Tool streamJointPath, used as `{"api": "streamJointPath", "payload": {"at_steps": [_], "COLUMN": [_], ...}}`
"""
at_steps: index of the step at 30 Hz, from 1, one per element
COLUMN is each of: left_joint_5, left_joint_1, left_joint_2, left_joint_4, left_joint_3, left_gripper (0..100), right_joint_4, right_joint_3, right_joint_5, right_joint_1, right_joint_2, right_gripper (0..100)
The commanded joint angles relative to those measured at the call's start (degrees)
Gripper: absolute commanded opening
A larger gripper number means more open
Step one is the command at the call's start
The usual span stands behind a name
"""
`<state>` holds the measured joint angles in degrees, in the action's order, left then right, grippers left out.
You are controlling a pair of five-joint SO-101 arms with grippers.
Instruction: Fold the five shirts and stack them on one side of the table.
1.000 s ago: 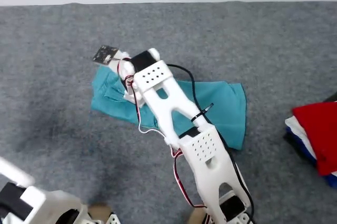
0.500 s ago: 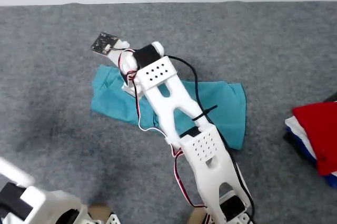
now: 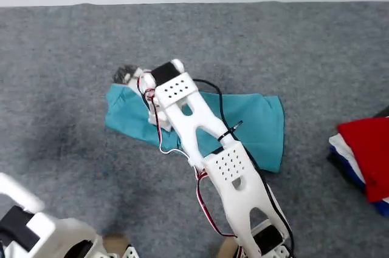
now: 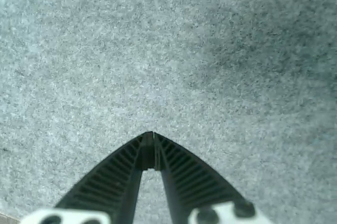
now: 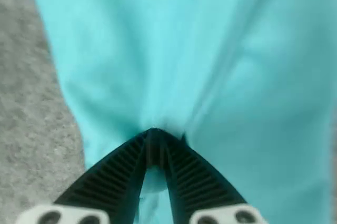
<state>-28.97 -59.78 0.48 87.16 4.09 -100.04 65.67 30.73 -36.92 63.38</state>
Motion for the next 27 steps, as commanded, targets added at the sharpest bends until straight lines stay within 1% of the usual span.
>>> {"api": "streamJointPath", "payload": {"at_steps": [1,9,13,16,18,22,27], "left_joint_5": [-0.4,-0.4,-0.4,-0.4,-0.3,0.1,2.3], "left_joint_1": [0.4,0.7,1.1,1.7,1.9,1.9,2.0], "left_joint_2": [-3.3,-3.3,-3.3,-3.3,-3.3,-3.9,-11.2], "left_joint_4": [-0.5,1.1,2.6,4.6,6.1,8.6,10.8], "left_joint_3": [-0.3,-0.4,-0.4,-0.6,-0.7,-0.9,-1.1], "left_gripper": [0,0,0,0,0,0,0], "right_joint_4": [-1.7,-2.5,-2.6,-2.7,-2.7,-2.8,-2.5], "right_joint_3": [0.9,10.8,10.4,6.1,1.0,-12.3,-27.7], "right_joint_5": [0.5,0.4,0.3,0.0,-3.6,-14.0,-27.4], "right_joint_1": [0.9,1.0,2.0,4.4,6.7,12.4,18.1], "right_joint_2": [-0.1,-9.7,-16.2,-21.6,-25.8,-35.1,-45.8], "right_gripper": [1.0,0.9,0.9,0.9,0.9,0.9,0.9]}}
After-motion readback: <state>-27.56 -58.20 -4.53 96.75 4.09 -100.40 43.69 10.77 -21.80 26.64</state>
